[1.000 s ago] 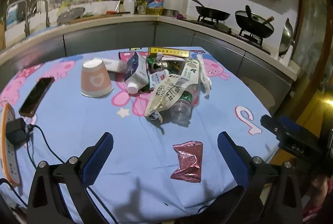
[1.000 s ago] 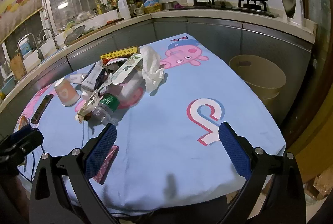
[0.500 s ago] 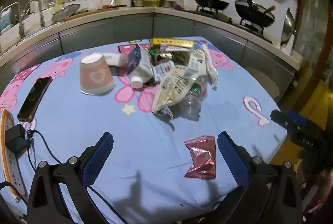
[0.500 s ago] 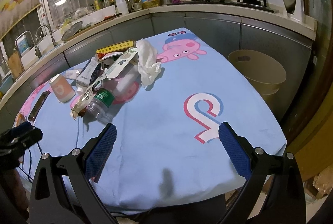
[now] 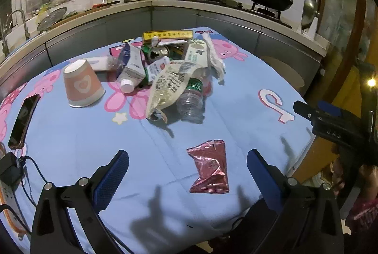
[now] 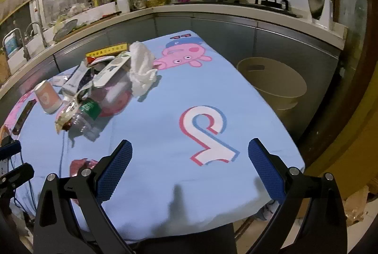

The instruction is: Collect trash

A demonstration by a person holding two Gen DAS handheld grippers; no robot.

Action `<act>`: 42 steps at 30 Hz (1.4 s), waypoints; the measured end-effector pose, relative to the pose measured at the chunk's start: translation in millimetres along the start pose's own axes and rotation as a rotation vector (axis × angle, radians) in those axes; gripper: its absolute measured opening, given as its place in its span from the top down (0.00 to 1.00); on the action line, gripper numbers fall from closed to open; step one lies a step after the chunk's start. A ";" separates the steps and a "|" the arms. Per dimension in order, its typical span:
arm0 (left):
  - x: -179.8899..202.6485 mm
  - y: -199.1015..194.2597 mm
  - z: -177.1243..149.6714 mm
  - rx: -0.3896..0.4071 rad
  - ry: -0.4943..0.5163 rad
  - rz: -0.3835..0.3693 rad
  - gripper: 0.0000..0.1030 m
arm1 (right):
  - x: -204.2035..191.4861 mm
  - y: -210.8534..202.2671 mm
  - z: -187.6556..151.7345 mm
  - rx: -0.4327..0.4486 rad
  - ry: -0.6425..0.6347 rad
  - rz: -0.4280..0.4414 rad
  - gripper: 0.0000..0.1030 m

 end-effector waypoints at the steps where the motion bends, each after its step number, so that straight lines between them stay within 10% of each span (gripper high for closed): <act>1: 1.5 0.5 -0.1 -0.002 0.002 -0.002 0.03 | 2.3 1.1 0.0 -0.001 0.002 -0.004 0.06; 25: 22.6 40.1 -11.6 -0.120 -0.001 -0.101 0.19 | 4.4 12.1 -11.2 -0.027 0.050 0.118 0.09; 30: 21.6 63.1 -25.6 -0.199 0.003 -0.106 0.35 | -7.0 16.5 -12.0 -0.044 0.035 0.177 0.46; 37: 19.9 79.8 -33.1 -0.234 0.029 -0.107 0.78 | -39.8 33.5 -10.8 -0.126 0.058 0.358 0.49; 42: -6.5 62.9 -13.4 -0.168 -0.044 -0.114 0.82 | -82.6 42.0 10.4 -0.148 0.039 0.496 0.49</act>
Point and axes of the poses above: each gripper's, at about its wrist camera, not at the fingertips, and y roughly the way its jaws point, x to its right, z to its top, the point moved 9 cm from there along y, roughly the way its jaws point, and after that the axes turned 7 degrees about -z, right-handed, at the moved point
